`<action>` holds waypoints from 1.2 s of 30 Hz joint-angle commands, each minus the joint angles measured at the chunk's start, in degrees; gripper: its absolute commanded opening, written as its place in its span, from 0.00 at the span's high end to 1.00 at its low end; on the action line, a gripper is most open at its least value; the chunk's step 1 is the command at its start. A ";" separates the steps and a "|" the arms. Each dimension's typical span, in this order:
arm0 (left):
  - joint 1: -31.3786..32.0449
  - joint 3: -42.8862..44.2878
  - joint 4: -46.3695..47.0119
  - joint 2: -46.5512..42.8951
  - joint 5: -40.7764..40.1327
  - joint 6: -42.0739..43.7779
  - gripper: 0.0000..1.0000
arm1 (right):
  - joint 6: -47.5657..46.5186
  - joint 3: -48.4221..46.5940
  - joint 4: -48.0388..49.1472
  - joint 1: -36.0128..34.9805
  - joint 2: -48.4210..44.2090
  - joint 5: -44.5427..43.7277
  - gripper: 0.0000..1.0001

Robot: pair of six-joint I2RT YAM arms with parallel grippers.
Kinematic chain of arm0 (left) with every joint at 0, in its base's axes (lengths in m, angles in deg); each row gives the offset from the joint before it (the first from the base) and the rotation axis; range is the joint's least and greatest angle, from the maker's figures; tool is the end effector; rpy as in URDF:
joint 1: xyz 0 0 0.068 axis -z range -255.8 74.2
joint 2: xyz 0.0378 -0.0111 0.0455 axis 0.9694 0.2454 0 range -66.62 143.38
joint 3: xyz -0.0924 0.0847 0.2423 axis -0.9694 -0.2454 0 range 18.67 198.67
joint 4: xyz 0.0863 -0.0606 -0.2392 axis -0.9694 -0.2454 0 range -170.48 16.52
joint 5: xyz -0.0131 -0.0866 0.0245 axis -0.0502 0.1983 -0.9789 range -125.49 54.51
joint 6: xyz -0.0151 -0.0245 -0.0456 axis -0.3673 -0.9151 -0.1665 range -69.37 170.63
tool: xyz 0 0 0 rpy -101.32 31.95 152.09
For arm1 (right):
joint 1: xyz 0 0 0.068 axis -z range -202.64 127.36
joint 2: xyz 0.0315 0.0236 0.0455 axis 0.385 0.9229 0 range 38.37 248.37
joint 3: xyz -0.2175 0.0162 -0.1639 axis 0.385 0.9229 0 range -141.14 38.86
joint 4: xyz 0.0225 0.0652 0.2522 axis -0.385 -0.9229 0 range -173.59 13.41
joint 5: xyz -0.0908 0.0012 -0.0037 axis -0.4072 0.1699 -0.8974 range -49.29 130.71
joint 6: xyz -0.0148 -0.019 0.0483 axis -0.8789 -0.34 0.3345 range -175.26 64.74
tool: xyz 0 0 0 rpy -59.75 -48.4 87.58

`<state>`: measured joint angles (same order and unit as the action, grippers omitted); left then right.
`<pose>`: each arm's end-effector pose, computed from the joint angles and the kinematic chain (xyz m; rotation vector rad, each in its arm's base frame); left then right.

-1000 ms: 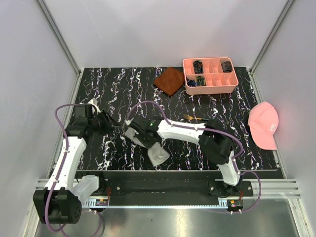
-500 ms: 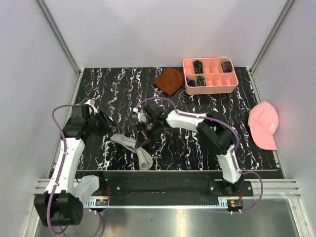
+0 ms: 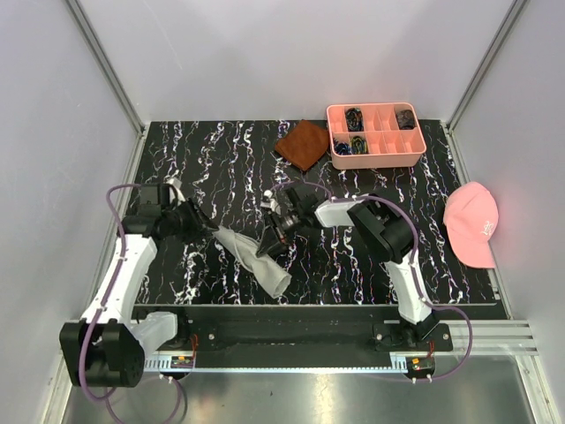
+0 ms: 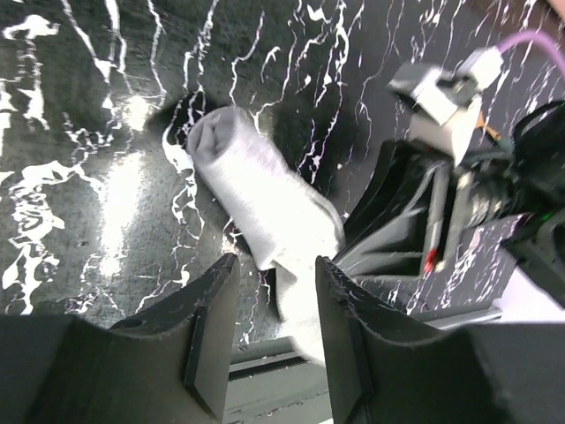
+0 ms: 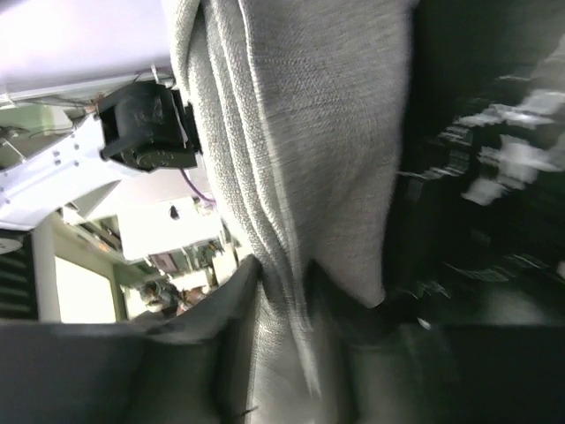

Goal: Fold the napkin into a case and place the utensils inside
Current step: Turn over the smaller rectangle-folded napkin at the center of the board, then smooth out the smaller rectangle-folded napkin at the center of the board.

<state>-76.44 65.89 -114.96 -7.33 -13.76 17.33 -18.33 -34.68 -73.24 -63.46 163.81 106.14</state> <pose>0.2010 -0.0109 0.2618 -0.5894 2.4830 -0.7049 0.3043 0.3058 0.1062 0.6494 -2.3253 -1.7304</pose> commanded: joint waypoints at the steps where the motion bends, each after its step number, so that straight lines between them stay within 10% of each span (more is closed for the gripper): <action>1: 6.17 -0.54 6.74 4.16 2.26 -3.24 0.58 | -1.23 1.64 3.50 3.37 -0.38 3.04 0.56; 8: 14.35 -0.20 17.29 12.77 1.73 -8.36 0.63 | -27.16 -6.97 -36.88 8.47 -6.69 -27.21 0.33; 18: 14.53 4.10 19.76 22.52 1.64 -7.75 0.70 | -22.26 1.46 -39.13 2.07 -26.39 -40.65 0.35; 36: 13.21 10.34 21.53 39.07 -4.07 -7.04 0.75 | -21.28 11.32 -24.53 -2.69 -19.36 -47.41 0.70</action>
<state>-62.80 73.69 -94.37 32.67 -15.55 9.53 -36.43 -21.50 -99.73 -66.92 142.02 66.82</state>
